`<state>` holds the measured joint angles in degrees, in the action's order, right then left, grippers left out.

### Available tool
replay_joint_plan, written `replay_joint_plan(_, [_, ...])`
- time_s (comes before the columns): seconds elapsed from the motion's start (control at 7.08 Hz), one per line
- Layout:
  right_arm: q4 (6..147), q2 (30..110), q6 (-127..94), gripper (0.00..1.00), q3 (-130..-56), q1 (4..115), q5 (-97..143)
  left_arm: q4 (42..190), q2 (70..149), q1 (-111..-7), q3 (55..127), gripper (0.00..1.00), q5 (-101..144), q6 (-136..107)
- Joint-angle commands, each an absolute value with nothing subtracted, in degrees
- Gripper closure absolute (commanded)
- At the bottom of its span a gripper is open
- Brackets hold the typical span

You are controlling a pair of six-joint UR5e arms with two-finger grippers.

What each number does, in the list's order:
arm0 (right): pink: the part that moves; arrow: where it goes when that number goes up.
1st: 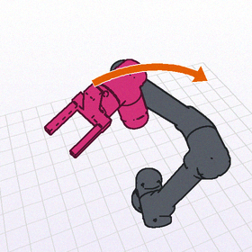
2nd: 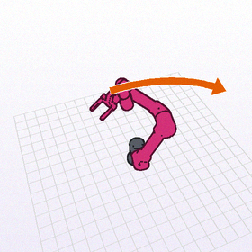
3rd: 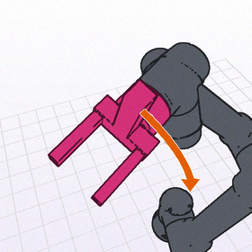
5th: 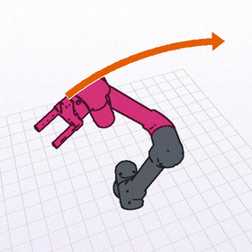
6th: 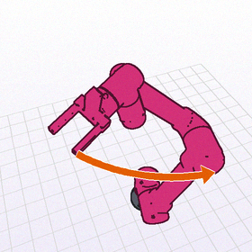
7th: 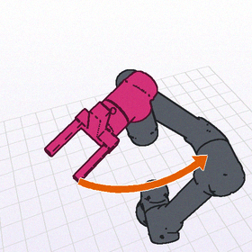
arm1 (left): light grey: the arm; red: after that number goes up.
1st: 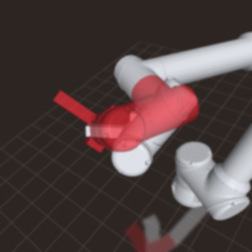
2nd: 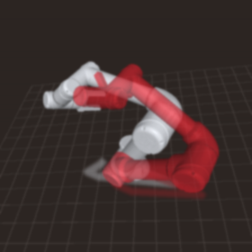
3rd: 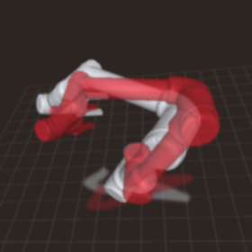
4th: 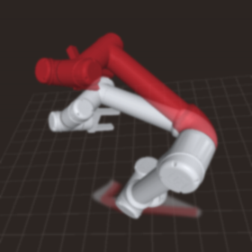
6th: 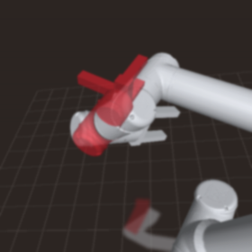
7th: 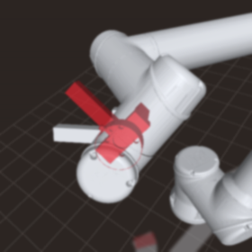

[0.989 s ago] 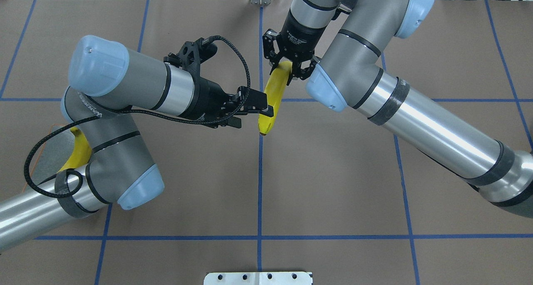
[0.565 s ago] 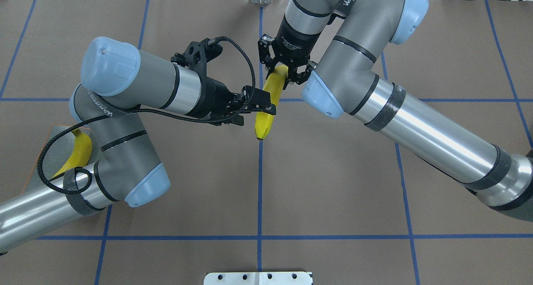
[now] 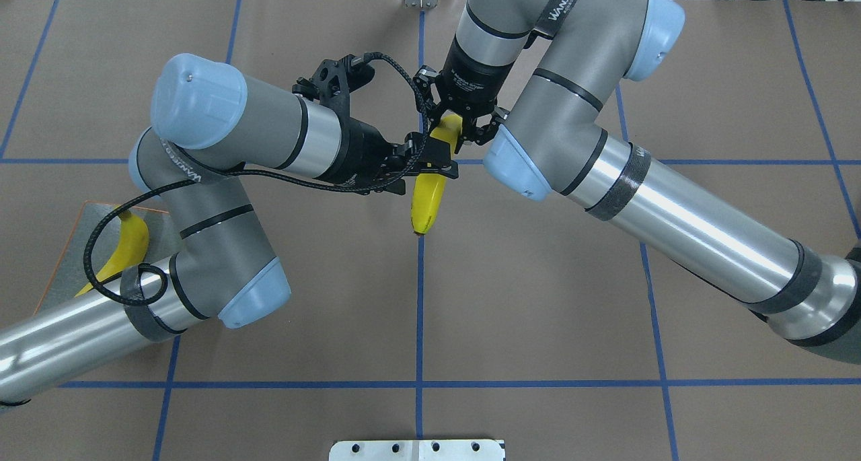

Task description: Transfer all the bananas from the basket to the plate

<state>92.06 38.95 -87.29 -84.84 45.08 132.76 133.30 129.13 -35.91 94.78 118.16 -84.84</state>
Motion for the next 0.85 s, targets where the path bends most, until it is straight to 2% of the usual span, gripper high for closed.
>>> replay_joint_plan(0.0, [92.0,39.0,-87.1,1.0,-85.2,44.9,133.4,133.4,130.3,-35.9,92.7,0.0,117.8,-84.8])
replay_joint_plan(0.42, [92.0,39.6,-87.1,1.0,-86.3,44.9,133.8,133.4,130.3,-35.9,92.4,0.02,117.4,-84.8])
replay_joint_plan(0.71, [92.0,39.6,-87.1,1.0,-86.6,44.9,133.7,133.4,130.4,-35.8,92.0,0.19,117.5,-84.8])
